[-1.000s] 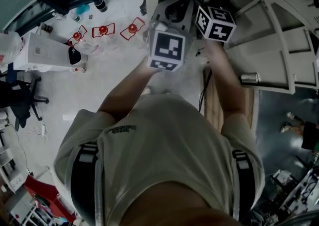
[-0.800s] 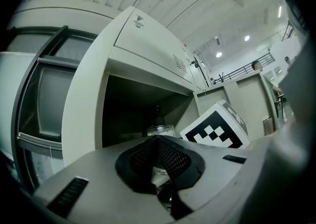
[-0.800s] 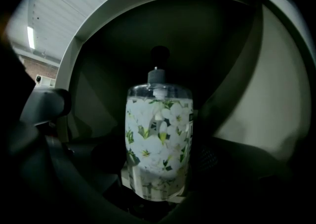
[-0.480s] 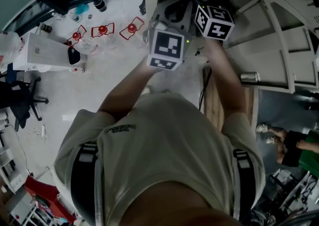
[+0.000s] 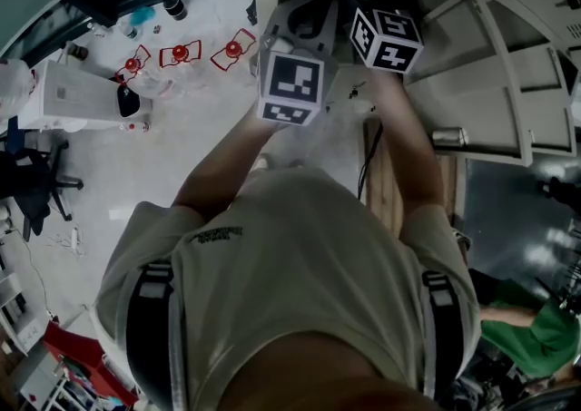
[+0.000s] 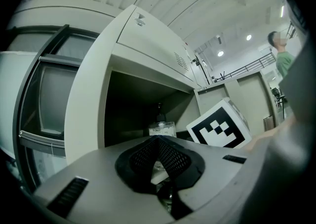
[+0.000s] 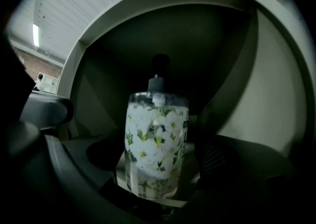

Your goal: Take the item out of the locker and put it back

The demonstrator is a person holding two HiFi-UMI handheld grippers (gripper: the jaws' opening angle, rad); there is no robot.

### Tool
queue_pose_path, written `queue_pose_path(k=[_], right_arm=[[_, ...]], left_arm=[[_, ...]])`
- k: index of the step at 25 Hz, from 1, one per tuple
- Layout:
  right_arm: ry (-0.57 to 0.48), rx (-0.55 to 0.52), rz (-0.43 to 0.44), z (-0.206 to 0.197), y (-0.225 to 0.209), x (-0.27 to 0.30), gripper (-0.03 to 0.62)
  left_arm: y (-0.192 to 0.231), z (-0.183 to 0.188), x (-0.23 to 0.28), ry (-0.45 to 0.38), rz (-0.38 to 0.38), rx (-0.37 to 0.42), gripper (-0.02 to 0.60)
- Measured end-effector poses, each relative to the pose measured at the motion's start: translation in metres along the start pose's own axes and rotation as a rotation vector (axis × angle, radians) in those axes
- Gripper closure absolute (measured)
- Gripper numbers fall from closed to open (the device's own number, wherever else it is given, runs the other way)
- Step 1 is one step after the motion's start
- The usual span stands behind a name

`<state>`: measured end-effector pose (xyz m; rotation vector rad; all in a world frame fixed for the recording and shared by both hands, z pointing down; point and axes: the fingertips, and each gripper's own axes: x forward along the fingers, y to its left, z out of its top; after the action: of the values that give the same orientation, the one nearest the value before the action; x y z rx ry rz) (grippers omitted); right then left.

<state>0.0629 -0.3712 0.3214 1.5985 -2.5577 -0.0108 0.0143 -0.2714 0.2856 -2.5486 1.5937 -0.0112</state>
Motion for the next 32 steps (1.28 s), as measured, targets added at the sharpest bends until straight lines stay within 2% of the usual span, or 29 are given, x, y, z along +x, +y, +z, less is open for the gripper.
queue_pose_path(k=[4, 9, 16, 18, 20, 22, 24, 27, 32], right_arm=[[-0.046, -0.026, -0.005, 0.022, 0.001, -0.018, 0.143], [-0.117, 0.02, 0.028, 0.051, 0.009, -0.05, 0.157], [-0.205, 0.029, 0.08, 0.083, 0.029, -0.097, 0.323], [-0.22, 0.037, 0.093, 0.089, 0.031, -0.108, 0.33], [-0.236, 0.043, 0.098, 0.093, 0.03, -0.118, 0.41], [-0.25, 0.051, 0.102, 0.096, 0.028, -0.128, 0.413], [-0.262, 0.057, 0.101, 0.098, 0.027, -0.138, 0.486], [-0.26, 0.052, 0.107, 0.097, 0.03, -0.15, 0.535], [-0.247, 0.009, 0.121, 0.09, 0.036, -0.165, 0.546]], left_arm=[[0.003, 0.006, -0.004, -0.014, 0.006, 0.003, 0.568], [0.005, 0.016, -0.01, -0.036, 0.015, 0.023, 0.568], [0.01, 0.04, -0.024, -0.082, 0.024, 0.033, 0.568], [0.011, 0.047, -0.029, -0.095, 0.03, 0.042, 0.568], [0.012, 0.053, -0.033, -0.107, 0.036, 0.05, 0.568], [0.013, 0.059, -0.038, -0.116, 0.037, 0.056, 0.568], [0.013, 0.064, -0.043, -0.127, 0.037, 0.055, 0.568], [0.015, 0.067, -0.052, -0.13, 0.045, 0.039, 0.568], [0.014, 0.068, -0.063, -0.123, 0.046, 0.052, 0.568]])
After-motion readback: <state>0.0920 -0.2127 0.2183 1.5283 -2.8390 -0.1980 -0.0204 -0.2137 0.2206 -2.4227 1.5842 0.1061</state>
